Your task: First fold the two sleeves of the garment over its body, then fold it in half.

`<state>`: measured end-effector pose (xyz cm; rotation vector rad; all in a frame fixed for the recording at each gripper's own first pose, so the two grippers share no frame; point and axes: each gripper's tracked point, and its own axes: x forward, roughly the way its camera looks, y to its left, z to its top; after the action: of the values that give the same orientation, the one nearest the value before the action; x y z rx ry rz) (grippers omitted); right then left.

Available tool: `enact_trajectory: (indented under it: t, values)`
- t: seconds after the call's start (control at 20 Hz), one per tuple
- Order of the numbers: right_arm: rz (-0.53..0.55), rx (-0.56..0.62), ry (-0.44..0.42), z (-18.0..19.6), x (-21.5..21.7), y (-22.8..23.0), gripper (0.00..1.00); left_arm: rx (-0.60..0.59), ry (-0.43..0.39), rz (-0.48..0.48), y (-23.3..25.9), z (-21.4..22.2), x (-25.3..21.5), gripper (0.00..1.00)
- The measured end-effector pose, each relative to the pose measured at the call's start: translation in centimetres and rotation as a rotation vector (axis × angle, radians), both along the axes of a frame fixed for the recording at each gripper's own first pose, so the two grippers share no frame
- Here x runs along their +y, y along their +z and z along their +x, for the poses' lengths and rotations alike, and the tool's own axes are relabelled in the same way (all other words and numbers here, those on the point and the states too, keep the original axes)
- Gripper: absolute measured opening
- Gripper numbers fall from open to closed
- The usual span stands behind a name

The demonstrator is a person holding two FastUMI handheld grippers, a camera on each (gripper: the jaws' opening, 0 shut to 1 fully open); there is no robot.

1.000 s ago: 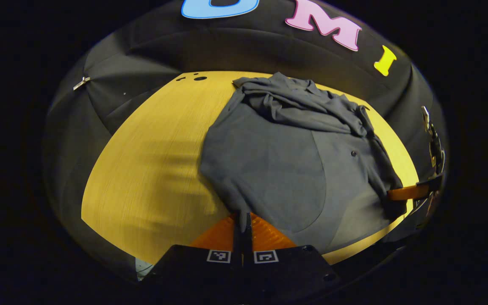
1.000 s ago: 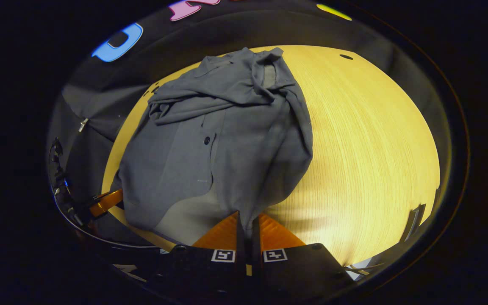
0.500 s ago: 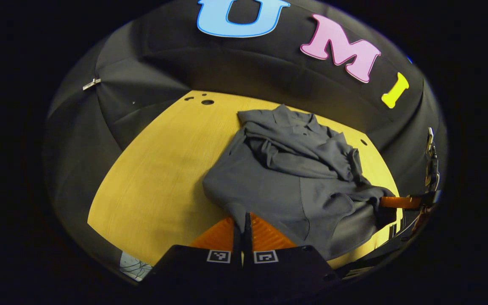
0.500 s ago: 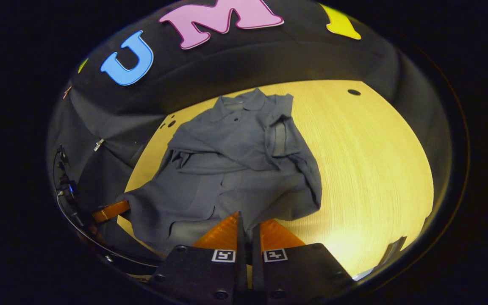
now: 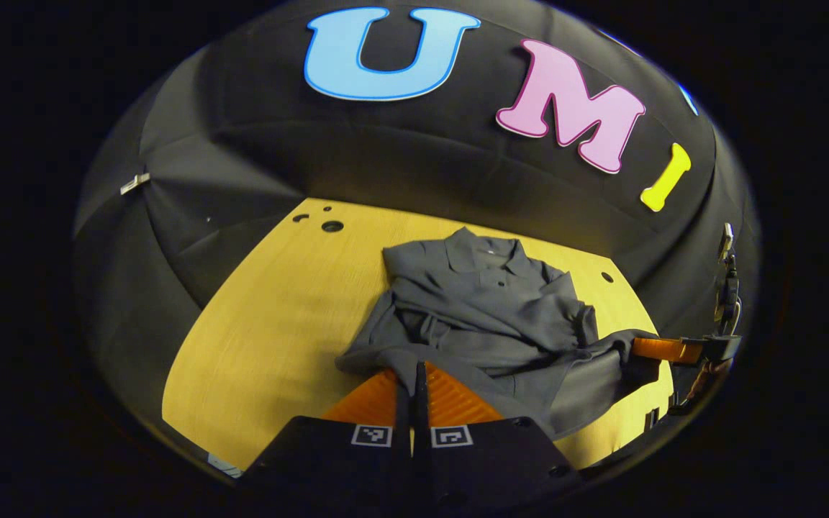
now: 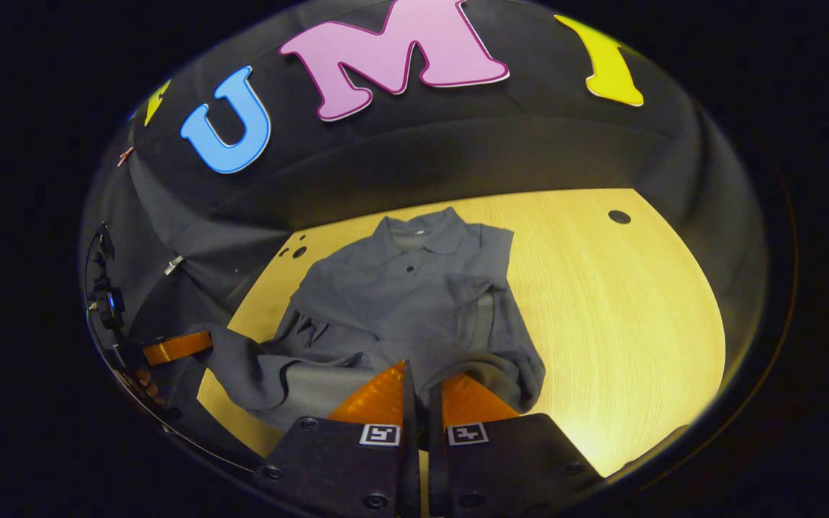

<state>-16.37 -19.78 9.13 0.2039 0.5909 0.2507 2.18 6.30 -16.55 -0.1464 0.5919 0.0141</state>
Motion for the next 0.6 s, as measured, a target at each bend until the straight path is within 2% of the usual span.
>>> enact_trajectory:
  t: [0.25,0.4,0.6]
  values:
    - [-0.008,-0.061,-0.010,5.4,-0.5,2.7,0.09,-0.066,0.010,-0.020,2.3,5.9,0.1,0.06]
    - [-0.015,-0.085,-0.011,8.4,-0.6,3.9,0.09,-0.087,0.035,-0.109,3.5,9.7,-0.5,0.05]
    - [0.024,-0.105,-0.033,12.2,-0.5,5.1,0.09,-0.114,0.044,-0.085,4.2,14.2,0.4,0.05]
